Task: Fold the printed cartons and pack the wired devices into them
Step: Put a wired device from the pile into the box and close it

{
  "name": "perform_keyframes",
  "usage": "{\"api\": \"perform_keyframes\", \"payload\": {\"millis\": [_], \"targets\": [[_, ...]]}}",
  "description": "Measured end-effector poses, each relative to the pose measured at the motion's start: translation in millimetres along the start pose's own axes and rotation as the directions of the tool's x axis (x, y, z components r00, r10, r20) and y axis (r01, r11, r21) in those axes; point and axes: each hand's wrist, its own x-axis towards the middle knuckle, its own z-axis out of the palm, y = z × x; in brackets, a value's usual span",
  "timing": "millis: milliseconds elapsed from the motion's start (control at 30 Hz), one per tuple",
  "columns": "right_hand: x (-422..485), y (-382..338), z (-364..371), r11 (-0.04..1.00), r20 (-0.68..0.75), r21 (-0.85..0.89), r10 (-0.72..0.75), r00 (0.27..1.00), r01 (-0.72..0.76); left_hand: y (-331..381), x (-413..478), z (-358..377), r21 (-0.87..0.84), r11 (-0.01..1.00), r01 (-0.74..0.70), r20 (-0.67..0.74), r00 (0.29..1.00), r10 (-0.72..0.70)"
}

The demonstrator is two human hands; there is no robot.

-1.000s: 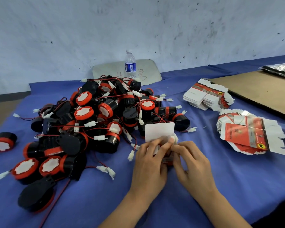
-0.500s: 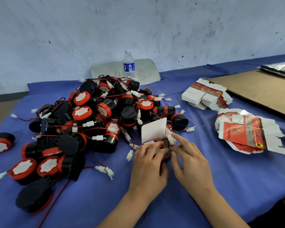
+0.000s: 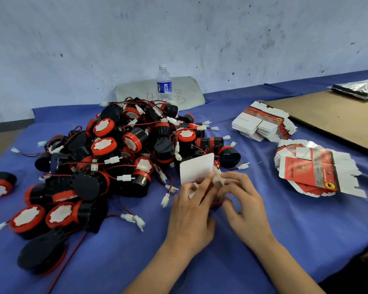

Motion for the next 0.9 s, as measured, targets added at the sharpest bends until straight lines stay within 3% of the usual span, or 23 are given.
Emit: {"api": "perform_keyframes", "payload": {"millis": [67, 233, 667, 767, 900], "targets": [[1.1, 0.7, -2.8, 0.997, -0.001, 0.081, 0.001, 1.000, -0.001, -0.5, 0.1, -0.3, 0.008, 1.000, 0.000, 0.004, 1.000, 0.000], [-0.9, -0.9, -6.9, 0.897, 0.092, 0.382, 0.200, 0.976, -0.220, 0.4, 3.6, -2.3, 0.120, 0.993, -0.019, -0.036, 0.999, 0.024], [-1.4, -3.1, -4.4, 0.930, 0.225, 0.284, 0.173, 0.959, -0.235, 0.2, 8.0, 0.5, 0.164, 0.986, -0.032, -0.104, 0.993, 0.050], [-0.9, -1.8, -5.6, 0.911, 0.230, 0.318, 0.195, 0.954, -0.263, -0.4, 7.8, 3.4, 0.114, 0.992, -0.043, -0.166, 0.984, 0.062], [-0.5, 1.2, -6.9, 0.910, 0.233, 0.302, 0.218, 0.948, -0.283, -1.4, 4.3, -0.3, -0.010, 1.000, 0.022, -0.230, 0.973, -0.024]]}}
